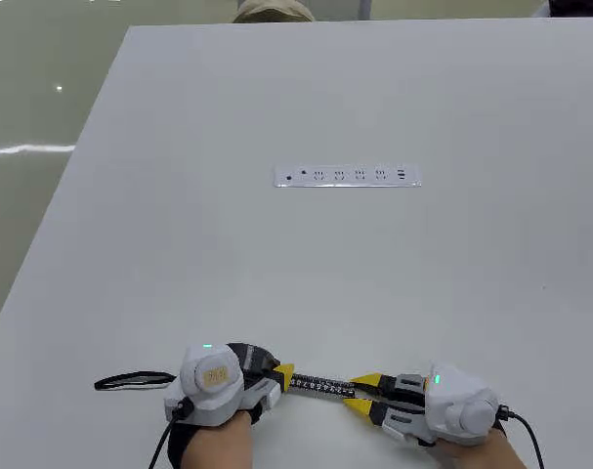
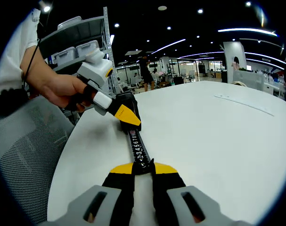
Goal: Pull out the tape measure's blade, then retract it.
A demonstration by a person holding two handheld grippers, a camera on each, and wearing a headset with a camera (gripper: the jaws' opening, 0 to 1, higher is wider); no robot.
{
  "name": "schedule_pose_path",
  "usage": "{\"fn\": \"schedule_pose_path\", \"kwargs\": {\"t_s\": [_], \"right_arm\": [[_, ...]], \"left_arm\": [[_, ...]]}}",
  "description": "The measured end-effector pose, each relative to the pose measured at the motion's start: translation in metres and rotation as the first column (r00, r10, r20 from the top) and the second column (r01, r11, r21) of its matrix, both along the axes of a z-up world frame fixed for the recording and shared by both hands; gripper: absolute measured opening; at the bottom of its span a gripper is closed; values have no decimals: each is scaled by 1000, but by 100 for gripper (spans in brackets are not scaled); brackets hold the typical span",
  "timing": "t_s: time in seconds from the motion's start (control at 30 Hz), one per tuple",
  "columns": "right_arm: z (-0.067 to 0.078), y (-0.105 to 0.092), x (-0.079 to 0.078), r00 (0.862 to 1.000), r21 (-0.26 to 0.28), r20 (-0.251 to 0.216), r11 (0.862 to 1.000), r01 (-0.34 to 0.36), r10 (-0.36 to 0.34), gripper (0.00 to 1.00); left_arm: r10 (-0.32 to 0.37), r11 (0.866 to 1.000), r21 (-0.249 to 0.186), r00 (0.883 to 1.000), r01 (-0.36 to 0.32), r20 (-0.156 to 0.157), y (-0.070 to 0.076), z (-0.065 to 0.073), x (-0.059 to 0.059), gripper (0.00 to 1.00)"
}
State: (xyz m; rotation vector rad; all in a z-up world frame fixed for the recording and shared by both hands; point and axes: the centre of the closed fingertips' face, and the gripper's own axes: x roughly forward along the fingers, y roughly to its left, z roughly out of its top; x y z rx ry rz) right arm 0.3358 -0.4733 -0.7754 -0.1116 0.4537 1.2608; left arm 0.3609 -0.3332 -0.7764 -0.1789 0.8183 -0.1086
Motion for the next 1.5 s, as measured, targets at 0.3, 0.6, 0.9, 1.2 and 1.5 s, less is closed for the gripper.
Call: {"fn": "schedule_pose_path", "kwargs": {"t_s": [0.3,0.6,0.9,1.2,1.5], "right_arm": [[-2,13,0,1000,0,2,1000,-15,15,13],[-3,23,-1,1000,2,1,1000,-22,22,13],[-4,37,-1,1000,4,1,1000,-28,28,13],[-2,45,-1,999,4,2,999,-38,38,13],[-1,52,0,999,3,3,999,-43,43,13]], "left_arm": [[1,1000,-1,1000,-1,0,0,0,0,72],[1,1000,-1,1000,-1,0,0,0,0,72],[0,1000,0,1000,0,0,0,0,0,72],[-1,1000,-1,1000,1,1,0,0,0,72],[0,1000,-2,1000,0,1,0,0,0,72]]}}
